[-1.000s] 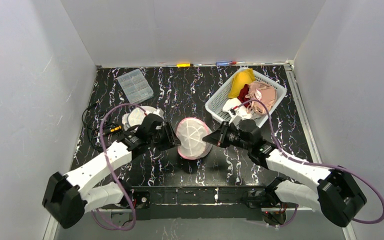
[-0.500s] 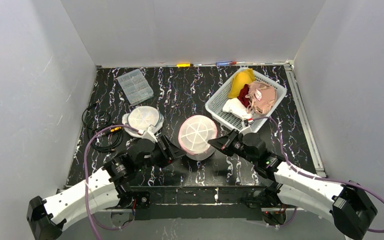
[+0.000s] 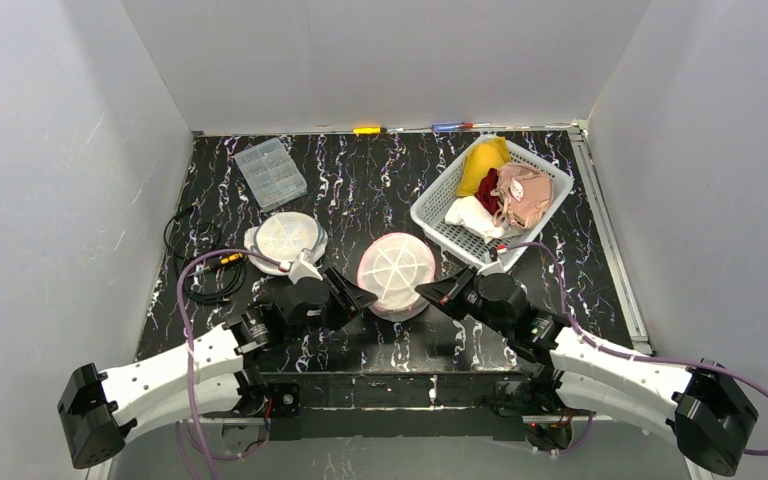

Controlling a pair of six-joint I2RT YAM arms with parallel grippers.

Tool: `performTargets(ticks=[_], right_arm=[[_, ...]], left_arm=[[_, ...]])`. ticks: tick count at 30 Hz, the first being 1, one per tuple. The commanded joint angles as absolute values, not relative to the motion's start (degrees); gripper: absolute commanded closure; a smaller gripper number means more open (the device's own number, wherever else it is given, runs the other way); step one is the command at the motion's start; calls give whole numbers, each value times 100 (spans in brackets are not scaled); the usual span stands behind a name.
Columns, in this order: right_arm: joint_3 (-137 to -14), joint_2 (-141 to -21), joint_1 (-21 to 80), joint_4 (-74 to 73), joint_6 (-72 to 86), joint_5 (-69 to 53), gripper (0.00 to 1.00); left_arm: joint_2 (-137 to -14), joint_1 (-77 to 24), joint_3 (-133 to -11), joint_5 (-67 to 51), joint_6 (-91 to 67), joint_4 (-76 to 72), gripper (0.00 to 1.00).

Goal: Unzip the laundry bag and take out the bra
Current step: Pick up the laundry bag at the center of the board.

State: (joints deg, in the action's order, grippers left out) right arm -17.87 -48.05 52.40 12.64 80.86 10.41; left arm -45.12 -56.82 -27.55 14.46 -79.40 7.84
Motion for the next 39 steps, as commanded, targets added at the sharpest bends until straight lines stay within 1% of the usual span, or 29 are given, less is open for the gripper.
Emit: performTargets(ticks=[1, 7, 10, 16, 20, 21, 22, 23, 26, 27, 29, 32, 35, 38, 39], right_arm=[[-1844, -4661, 5291, 1291, 8227, 1213, 99], [-1836, -4652, 5291, 1316, 8232, 1109, 99], [-1805, -4624, 5293, 1333, 8218, 1082, 99], [-1764, -4667, 5296, 1398, 8214, 1003, 99], [-1853, -4623, 5300, 1334, 8016, 969, 99], [-1934, -4601, 5302, 1233, 7875, 961, 99], [-2044, -4559, 5301, 1065, 7656, 946, 98], [-2197, -4504, 5305, 809, 7374, 956, 89], [-2662, -4337, 5300, -87, 6243, 956, 50], [-2829, -4293, 5300, -399, 5879, 972, 39], [-3188, -4215, 5300, -943, 5011, 1000, 27], [-3686, -4192, 5302, -1530, 3786, 991, 17], [-3859, -4135, 5300, -1739, 3355, 994, 15], [-3467, -3618, 5299, -952, 3585, 903, 14], [-3268, -3404, 5292, -563, 3704, 714, 13]], left_arm=[[-4762, -5713, -2998, 1786, -7905, 533, 53], [-5088, -5704, -2974, 1560, -7720, 47, 54], [-5166, -5711, -2946, 1485, -7650, -165, 60], [-5245, -5710, -2918, 1451, -7607, -243, 76], [-5203, -5710, -2947, 1463, -7569, -126, 93], [-5159, -5712, -2979, 1482, -7556, -53, 100], [-5114, -5713, -3005, 1508, -7543, 55, 100], [-5038, -5711, -3034, 1538, -7534, 272, 100], [-4794, -5708, -3182, 1663, -7534, 812, 100], [-4711, -5706, -3253, 1712, -7565, 1041, 100], [-4552, -5676, -3431, 1761, -7571, 1430, 100], [-4523, -5499, -3827, 1554, -7523, 1996, 100], [-4837, -5048, -4332, 711, -7319, 2371, 100], [-5200, -4564, -4792, -233, -7105, 2584, 100], [-5265, -4503, -4932, -319, -7101, 2689, 100]])
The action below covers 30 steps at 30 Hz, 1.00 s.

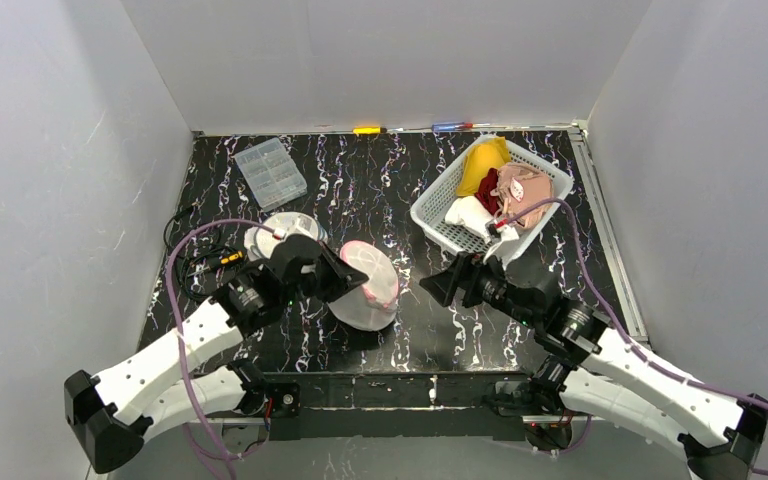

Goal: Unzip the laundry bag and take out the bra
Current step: Pick up the laundry bag at the center of the board.

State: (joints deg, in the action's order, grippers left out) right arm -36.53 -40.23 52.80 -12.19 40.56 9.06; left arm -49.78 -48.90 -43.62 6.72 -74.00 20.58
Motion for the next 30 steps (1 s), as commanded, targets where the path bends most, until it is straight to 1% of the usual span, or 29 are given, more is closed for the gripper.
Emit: performTargets(ticks=[1, 3, 5, 8, 11, 14, 23, 30], right_arm=[[-3073, -3267, 5297, -190, 3753, 453, 12], [-2946, -3266, 5292, 291, 3863, 97, 12], [-2920, -3472, 5291, 533, 4077, -189, 14], [-2797, -3748, 5293, 1269, 4431, -639, 16], [-2781, -3991, 5298, 1791, 4680, -872, 18], [-2778, -4191, 5304, 2155, 4822, -1061, 20], [-2628, -4727, 5317, 2723, 5076, -1353, 29], [-2571, -4852, 5343, 2945, 5093, -1256, 29]], left_arm=[[-5297, -4477, -5051, -328, -7085, 2759, 100], [-5297, -4478, -5228, -336, -7085, 2716, 100], [-5264, -4477, -5346, -316, -7134, 2665, 100], [-5230, -4474, -5513, -187, -7201, 2737, 100], [-5185, -4476, -5595, -77, -7371, 2816, 100], [-5094, -4470, -5575, 287, -7599, 2830, 100], [-4869, -4468, -5520, 722, -8090, 2562, 100], [-4880, -4461, -5549, 694, -8241, 2430, 100]])
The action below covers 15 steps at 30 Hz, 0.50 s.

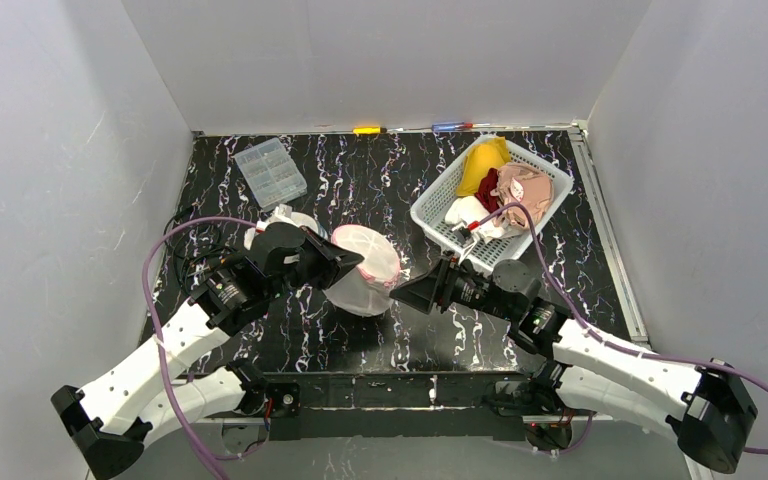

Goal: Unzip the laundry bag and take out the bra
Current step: Pick up the laundry bag at the center of the board.

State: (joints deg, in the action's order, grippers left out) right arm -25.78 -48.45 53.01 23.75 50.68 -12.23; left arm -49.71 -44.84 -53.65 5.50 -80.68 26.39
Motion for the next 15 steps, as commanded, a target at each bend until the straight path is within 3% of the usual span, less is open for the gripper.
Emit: performTargets(ticks=[1, 15], right_arm=[[-2556, -4870, 5351, 2998, 5116, -1235, 29], [-2549, -5316, 5419, 3539, 5194, -1023, 28]], left_arm=[[-4870, -4468, -5534, 684, -8263, 2400, 100], [-4803, -4467, -5541, 606, -8420, 2217, 100]])
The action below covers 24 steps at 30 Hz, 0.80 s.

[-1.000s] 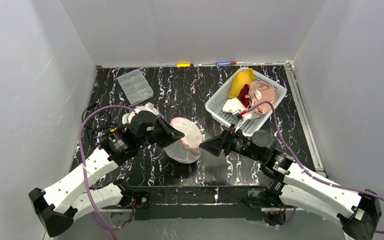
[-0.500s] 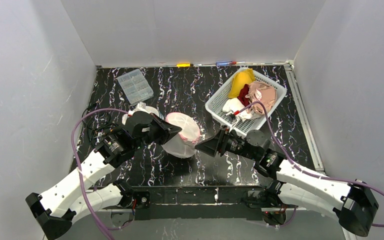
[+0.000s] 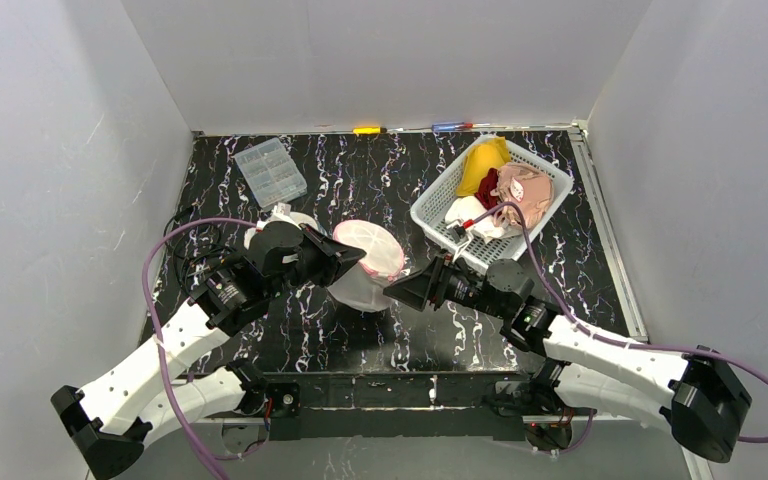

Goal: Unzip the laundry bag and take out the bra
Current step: Place the laundry bag at the center of the board.

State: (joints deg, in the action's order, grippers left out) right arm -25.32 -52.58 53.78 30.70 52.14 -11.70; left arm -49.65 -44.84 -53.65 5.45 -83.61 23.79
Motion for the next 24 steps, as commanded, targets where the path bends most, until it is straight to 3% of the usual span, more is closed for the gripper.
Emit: performTargets(ticks=[1, 12, 24], right_arm=[[-2544, -5326, 5423, 3553, 5189, -987, 28], [-2513, -5503, 5454, 3910, 5218, -879, 31], [-2549, -5592, 5511, 4059, 5282, -871, 43]], left_arm=[[-4799, -4464, -5545, 606, -8420, 2217, 100], [-4729, -4466, -5584, 591, -8442, 2250, 100], [-4702, -4469, -5563, 589, -8429, 2243, 100]])
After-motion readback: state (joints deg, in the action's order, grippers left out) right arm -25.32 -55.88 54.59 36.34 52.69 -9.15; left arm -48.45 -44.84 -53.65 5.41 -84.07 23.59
